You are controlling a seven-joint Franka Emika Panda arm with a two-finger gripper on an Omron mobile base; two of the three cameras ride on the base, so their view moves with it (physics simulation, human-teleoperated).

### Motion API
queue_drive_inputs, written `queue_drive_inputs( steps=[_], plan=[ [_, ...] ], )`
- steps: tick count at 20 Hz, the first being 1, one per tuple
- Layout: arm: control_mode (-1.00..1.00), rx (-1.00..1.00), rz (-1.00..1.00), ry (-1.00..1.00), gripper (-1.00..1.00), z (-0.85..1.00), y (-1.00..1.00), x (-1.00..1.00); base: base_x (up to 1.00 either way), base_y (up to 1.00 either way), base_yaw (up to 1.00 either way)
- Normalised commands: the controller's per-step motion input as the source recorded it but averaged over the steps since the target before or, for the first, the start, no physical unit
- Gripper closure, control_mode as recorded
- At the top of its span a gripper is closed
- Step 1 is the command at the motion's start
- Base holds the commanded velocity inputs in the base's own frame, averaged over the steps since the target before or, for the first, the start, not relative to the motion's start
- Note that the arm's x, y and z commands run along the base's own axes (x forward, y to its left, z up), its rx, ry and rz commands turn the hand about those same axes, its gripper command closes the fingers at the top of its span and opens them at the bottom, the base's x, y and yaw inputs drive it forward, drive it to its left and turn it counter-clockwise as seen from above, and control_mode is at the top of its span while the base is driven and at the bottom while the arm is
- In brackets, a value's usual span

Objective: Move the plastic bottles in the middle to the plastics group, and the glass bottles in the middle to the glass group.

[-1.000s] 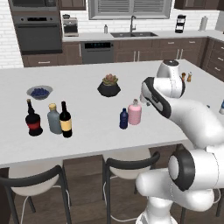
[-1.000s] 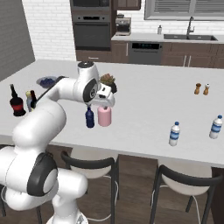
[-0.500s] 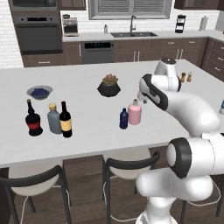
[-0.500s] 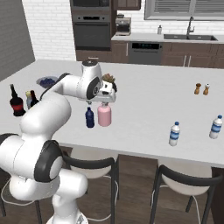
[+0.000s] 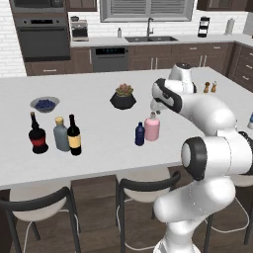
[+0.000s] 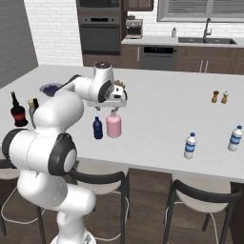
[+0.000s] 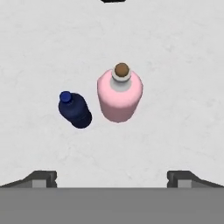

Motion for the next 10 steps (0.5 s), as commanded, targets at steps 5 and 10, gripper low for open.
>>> queue_drive_inputs(
  steps=[5, 10],
  plan=[
    [-1.00, 0.00, 0.08, 0.01, -1.00, -0.32, 0.13, 0.35, 0.00, 0.00, 0.00],
    [-1.00, 0.00, 0.05, 0.00, -1.00, -0.29, 0.04, 0.33, 0.00, 0.00, 0.00]
  ],
)
